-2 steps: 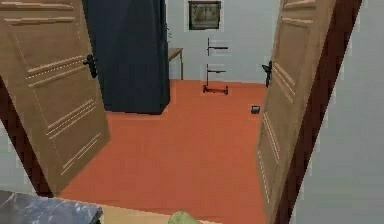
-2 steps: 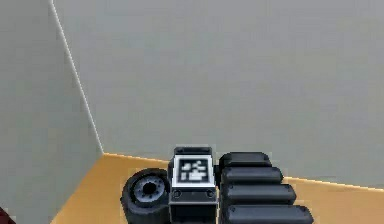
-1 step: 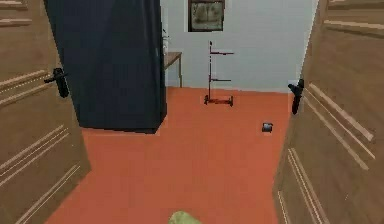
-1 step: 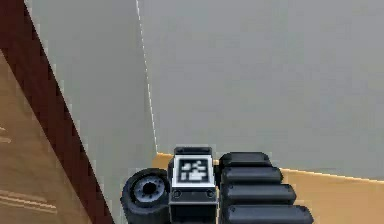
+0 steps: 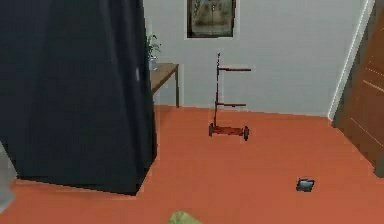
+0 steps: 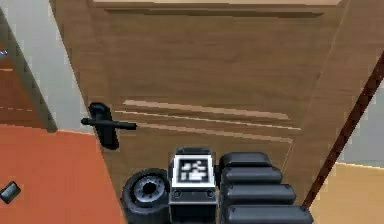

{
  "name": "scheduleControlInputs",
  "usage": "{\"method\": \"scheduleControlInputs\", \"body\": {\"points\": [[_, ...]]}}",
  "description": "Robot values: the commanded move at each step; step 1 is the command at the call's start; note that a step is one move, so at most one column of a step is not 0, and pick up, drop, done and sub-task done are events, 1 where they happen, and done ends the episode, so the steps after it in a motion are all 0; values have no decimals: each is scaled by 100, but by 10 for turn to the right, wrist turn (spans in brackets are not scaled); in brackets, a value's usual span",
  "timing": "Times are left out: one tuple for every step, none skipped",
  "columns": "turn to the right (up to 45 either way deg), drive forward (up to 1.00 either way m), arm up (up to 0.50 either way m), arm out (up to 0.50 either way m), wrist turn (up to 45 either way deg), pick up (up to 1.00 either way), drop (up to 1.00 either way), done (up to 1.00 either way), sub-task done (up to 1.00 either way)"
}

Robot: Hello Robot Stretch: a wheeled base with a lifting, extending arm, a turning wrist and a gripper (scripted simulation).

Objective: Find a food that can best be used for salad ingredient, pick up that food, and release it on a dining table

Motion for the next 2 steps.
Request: {"method": "scheduleControlInputs", "body": {"points": [[0, 100, 0, 0, 0, 0, 0, 0, 0], [0, 100, 0, 0, 0, 0, 0, 0, 0]]}}
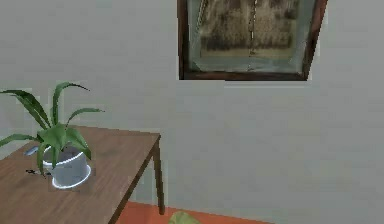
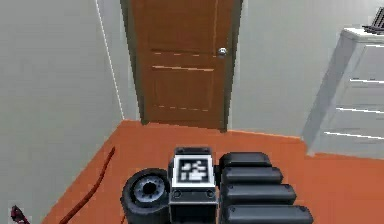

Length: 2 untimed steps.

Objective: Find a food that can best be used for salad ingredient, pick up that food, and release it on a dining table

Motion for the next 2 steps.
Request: {"method": "scheduleControlInputs", "body": {"points": [[-90, 0, 0, 0, 0, 0, 0, 0, 0], [-30, 0, 0, 0, 0, 0, 0, 0, 0]]}}
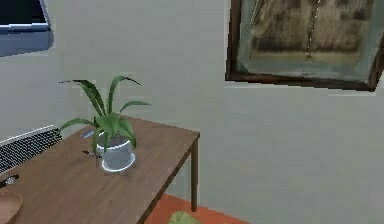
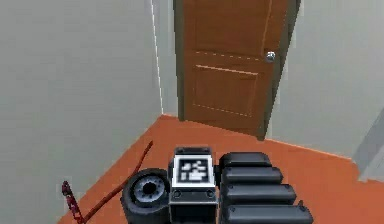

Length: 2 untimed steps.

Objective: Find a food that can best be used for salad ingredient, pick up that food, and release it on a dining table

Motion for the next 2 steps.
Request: {"method": "scheduleControlInputs", "body": {"points": [[0, 25, 0, 0, 0, 0, 0, 0, 0], [180, 0, 0, 0, 0, 0, 0, 0, 0]]}}
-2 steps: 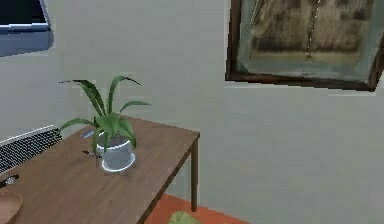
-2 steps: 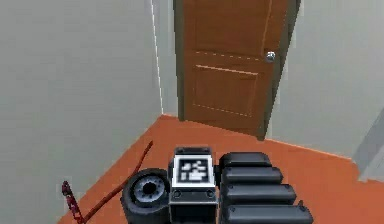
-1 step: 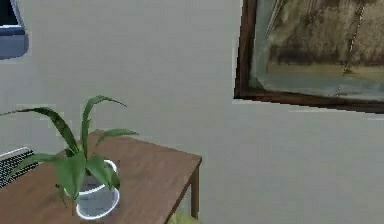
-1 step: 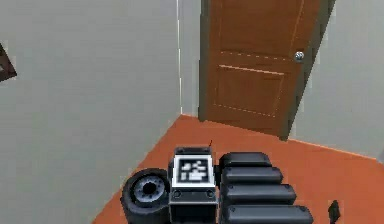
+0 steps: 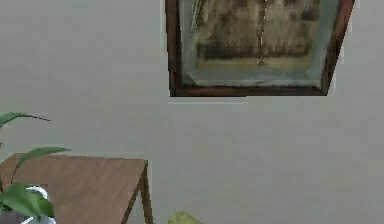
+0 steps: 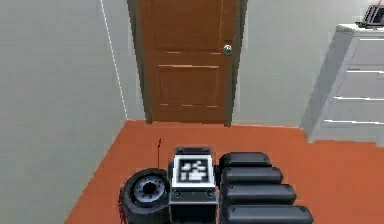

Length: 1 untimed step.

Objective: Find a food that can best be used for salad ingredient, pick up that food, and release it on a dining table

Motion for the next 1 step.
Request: {"method": "scheduleControlInputs", "body": {"points": [[0, 30, 0, 0, 0, 0, 0, 0, 0]]}}
